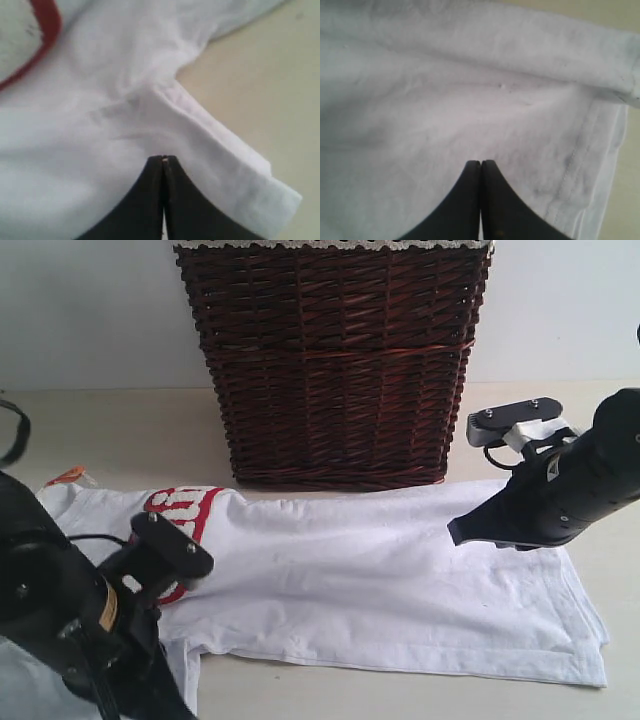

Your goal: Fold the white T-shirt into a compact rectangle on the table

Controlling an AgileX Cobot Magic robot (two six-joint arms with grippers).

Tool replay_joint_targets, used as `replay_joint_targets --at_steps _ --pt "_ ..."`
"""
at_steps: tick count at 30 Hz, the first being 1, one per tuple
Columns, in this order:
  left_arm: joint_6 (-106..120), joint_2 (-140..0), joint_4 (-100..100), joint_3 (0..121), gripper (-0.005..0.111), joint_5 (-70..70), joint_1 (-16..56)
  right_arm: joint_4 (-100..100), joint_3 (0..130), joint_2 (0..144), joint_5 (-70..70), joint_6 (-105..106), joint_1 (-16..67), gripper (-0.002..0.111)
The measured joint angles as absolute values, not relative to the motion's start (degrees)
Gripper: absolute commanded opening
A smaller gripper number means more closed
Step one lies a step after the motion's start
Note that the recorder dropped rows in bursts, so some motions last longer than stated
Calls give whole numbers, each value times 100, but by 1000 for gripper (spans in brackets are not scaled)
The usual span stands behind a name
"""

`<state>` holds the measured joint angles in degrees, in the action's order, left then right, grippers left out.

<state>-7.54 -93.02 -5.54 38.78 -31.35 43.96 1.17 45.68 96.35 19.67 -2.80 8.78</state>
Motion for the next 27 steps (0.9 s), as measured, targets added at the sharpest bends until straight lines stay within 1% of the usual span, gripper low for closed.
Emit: replay_joint_targets --at_steps 4,10,12,17,19,24,27 --pt "-839 -9613 -554 3612 0 -3148 4550 102 4568 9631 1990 -280 878 0" --pt "-815 -9730 -529 3605 0 -3226 4670 102 4568 9631 2025 -280 878 0" --pt "-698 -9730 -485 3605 0 -3313 4833 102 4568 9631 2033 -280 878 0" --pt "-646 -9650 -211 3605 0 -3685 5634 91 4568 9631 2037 -280 878 0" --pt "-646 -9583 -103 3605 0 -3758 5842 81 4568 9631 2037 -280 878 0" --pt "-721 -9328 67 3490 0 -3881 5967 81 4568 9631 2046 -280 878 0" --pt "-1042 -8876 -231 3492 0 -3818 5962 81 4568 9631 2068 -280 878 0"
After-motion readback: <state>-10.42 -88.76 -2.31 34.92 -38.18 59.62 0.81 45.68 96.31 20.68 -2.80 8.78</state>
